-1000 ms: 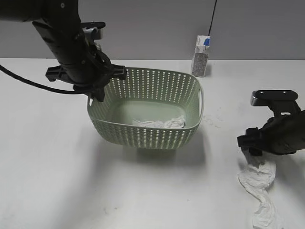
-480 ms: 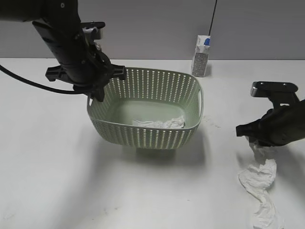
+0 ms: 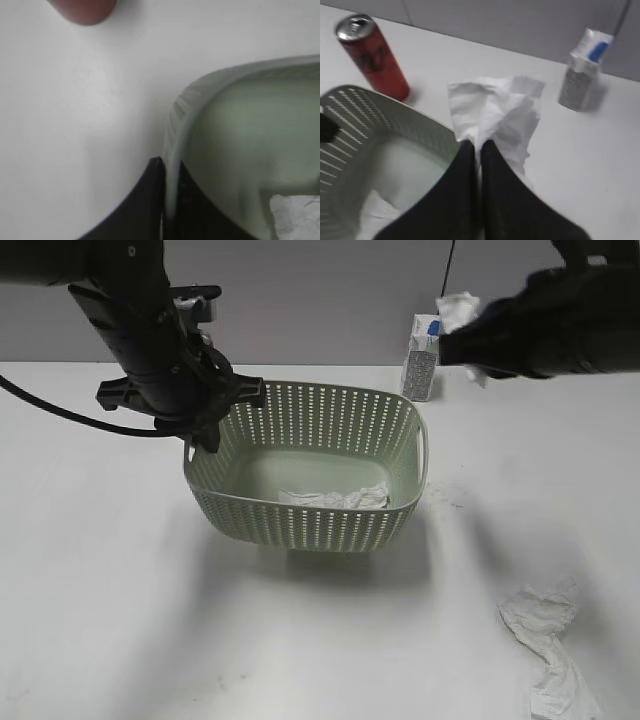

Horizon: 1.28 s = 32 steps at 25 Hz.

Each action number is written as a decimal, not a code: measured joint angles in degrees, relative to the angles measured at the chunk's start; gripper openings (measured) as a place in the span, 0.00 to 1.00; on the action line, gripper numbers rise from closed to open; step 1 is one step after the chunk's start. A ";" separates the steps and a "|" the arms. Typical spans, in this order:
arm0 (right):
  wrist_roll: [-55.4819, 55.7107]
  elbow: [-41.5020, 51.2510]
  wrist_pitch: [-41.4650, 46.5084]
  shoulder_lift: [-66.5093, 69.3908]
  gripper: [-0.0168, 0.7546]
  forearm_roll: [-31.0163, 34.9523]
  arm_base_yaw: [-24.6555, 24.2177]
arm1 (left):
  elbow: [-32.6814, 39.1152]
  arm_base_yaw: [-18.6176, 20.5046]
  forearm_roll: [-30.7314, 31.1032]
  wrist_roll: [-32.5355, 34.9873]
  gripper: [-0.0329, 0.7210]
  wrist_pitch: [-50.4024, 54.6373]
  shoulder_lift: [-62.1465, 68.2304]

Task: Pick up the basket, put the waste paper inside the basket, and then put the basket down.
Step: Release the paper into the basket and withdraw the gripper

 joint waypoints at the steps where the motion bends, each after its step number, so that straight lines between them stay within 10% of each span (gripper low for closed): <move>1: -0.03 -1.79 0.00 0.33 0.02 0.00 1.98 | 0.00 0.00 0.00 0.00 0.04 0.00 0.00; 9: -0.92 -7.66 0.33 11.04 0.07 0.90 11.23 | 0.00 0.00 0.00 0.00 0.04 -0.02 0.00; 18: -5.44 -7.82 1.69 14.17 0.78 1.00 12.91 | 0.00 0.00 0.12 0.00 0.04 -0.31 0.00; 32: -3.13 -7.08 30.79 1.52 0.82 -0.87 6.00 | 0.00 0.00 0.19 0.00 0.04 -0.54 0.00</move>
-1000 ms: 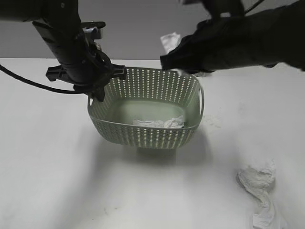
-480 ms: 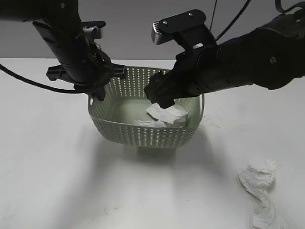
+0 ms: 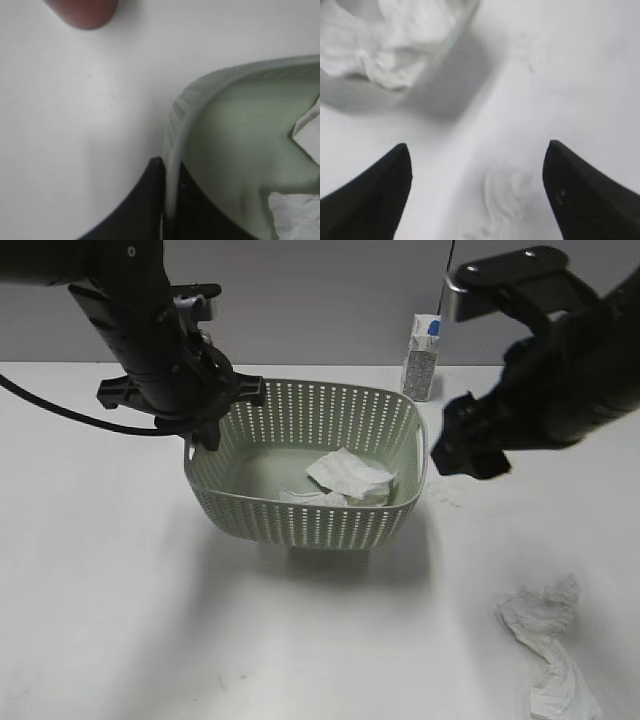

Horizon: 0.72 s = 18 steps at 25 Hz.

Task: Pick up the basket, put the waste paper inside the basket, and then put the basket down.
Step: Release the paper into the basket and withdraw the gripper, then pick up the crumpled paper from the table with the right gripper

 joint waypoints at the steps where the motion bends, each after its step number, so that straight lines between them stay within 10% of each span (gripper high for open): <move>1: 0.00 1.59 1.60 -1.38 0.82 0.00 -1.08 | 0.00 0.00 0.06 0.00 0.04 0.00 0.00; 18: 17.39 31.29 -16.93 2.82 0.77 -4.05 -4.12 | 0.00 0.00 0.65 0.00 0.04 0.00 0.22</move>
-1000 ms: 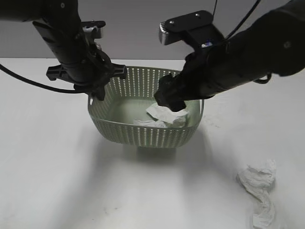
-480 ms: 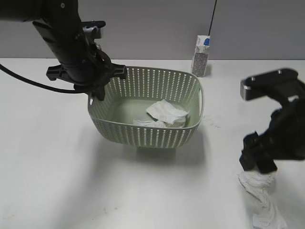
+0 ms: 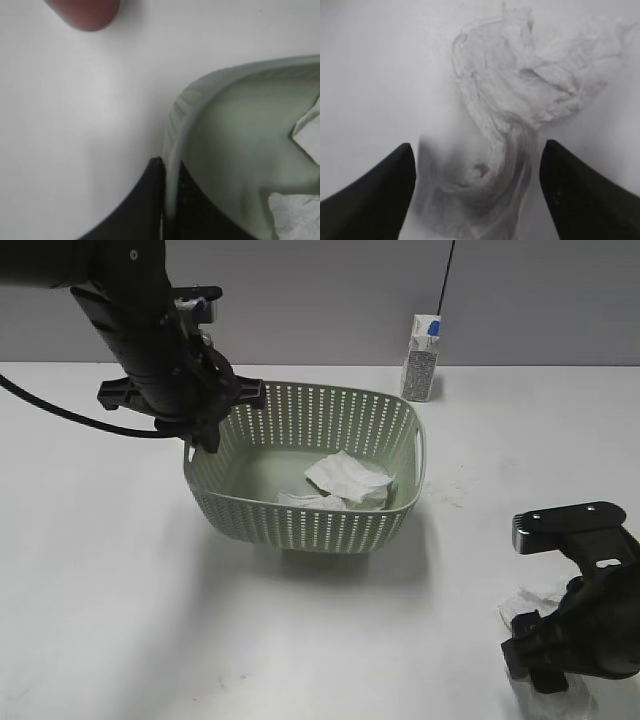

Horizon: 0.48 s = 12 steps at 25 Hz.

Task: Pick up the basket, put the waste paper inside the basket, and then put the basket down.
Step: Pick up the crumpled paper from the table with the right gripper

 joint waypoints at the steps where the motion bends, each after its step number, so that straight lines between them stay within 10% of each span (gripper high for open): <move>1: 0.17 0.02 -1.05 1.21 0.77 0.00 0.00 | -0.02 0.00 0.00 0.00 0.04 0.00 0.25; 8: 0.28 -0.71 -4.07 7.97 0.70 -0.83 0.00 | -0.02 0.00 -0.23 0.00 0.04 0.89 1.21; 12: 0.28 -0.85 -5.71 8.15 0.34 -0.91 0.00 | -0.02 0.00 -0.34 0.00 0.04 0.89 1.28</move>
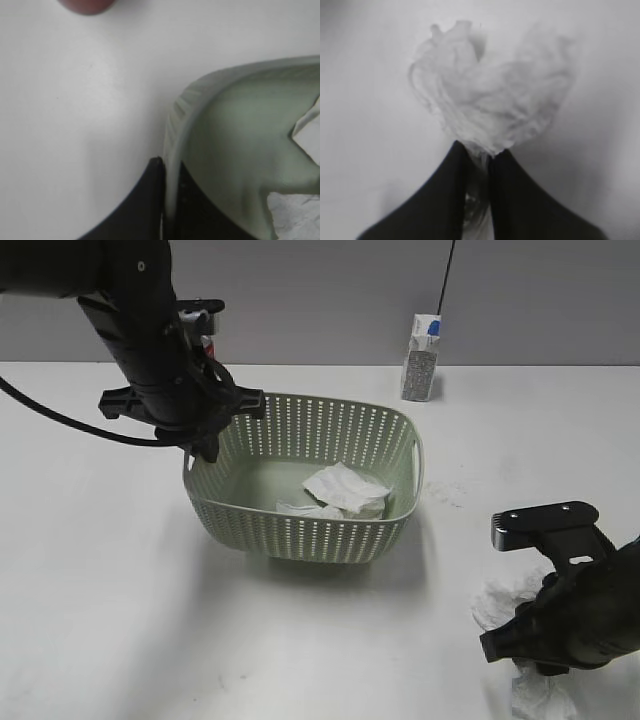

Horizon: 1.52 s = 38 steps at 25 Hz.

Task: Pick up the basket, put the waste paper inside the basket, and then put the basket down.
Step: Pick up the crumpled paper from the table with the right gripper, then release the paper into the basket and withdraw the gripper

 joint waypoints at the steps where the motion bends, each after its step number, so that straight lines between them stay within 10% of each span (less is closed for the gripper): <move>1: 0.00 0.00 -0.23 -0.39 0.21 0.32 0.00 | 0.00 0.00 0.00 0.00 0.04 0.00 0.00; 12: -10.35 -13.90 8.96 -16.28 0.03 4.18 -0.11 | 0.00 -0.16 0.00 0.00 0.04 -0.79 0.00; 25: -46.62 -34.30 10.03 -0.57 0.04 40.28 3.42 | 0.00 -1.27 -0.46 0.00 0.04 -2.51 0.00; 28: -47.74 -35.28 12.97 4.53 0.17 40.98 4.01 | 0.00 -1.27 -0.46 0.00 0.04 -2.58 0.00; 33: -48.11 -35.78 14.37 6.89 0.75 41.15 4.05 | 0.00 -1.27 -0.48 0.00 0.04 -2.79 0.00; 38: -48.18 -36.74 14.63 6.89 0.85 41.15 4.08 | 0.00 -1.35 -0.48 0.00 0.04 -2.98 0.00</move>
